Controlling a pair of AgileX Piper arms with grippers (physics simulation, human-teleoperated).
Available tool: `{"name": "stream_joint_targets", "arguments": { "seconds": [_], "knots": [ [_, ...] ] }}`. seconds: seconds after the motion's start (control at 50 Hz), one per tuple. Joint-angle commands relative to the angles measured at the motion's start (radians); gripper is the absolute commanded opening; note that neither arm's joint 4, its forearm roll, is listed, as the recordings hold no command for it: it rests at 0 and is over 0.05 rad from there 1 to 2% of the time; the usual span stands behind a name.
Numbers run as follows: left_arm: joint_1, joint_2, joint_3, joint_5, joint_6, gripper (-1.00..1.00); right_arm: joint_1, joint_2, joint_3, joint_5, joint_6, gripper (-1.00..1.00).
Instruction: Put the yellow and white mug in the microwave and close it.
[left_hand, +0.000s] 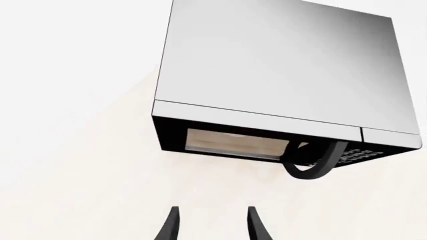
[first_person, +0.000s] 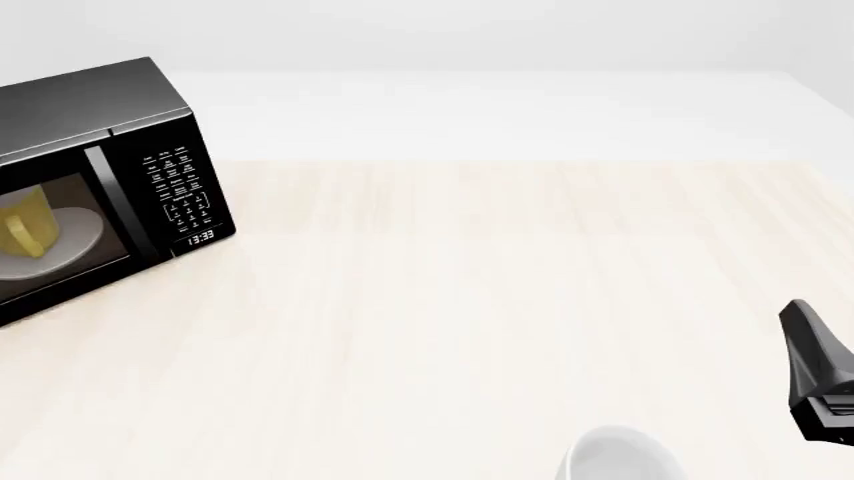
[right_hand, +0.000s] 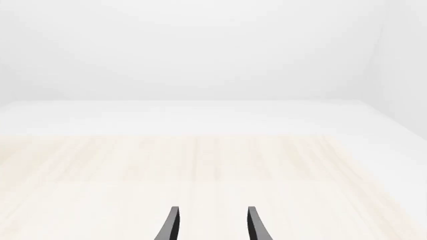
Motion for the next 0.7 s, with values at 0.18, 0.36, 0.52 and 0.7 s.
{"name": "stream_joint_targets", "arguments": {
  "seconds": [0.18,0.36,0.52,0.7],
  "knots": [
    [0.019,-0.034,-0.041,0.048,-0.02,1.0,0.0,0.0,0.0,0.0,0.0,1.0],
    [0.019,-0.034,-0.041,0.048,-0.02,1.0,0.0,0.0,0.0,0.0,0.0,1.0],
    [0.019,-0.034,-0.041,0.048,-0.02,1.0,0.0,0.0,0.0,0.0,0.0,1.0],
    [0.214,-0.261,-0.163,0.199,-0.074,1.0,-0.001,0.0,0.0,0.0,0.001,1.0]
  ]
}}
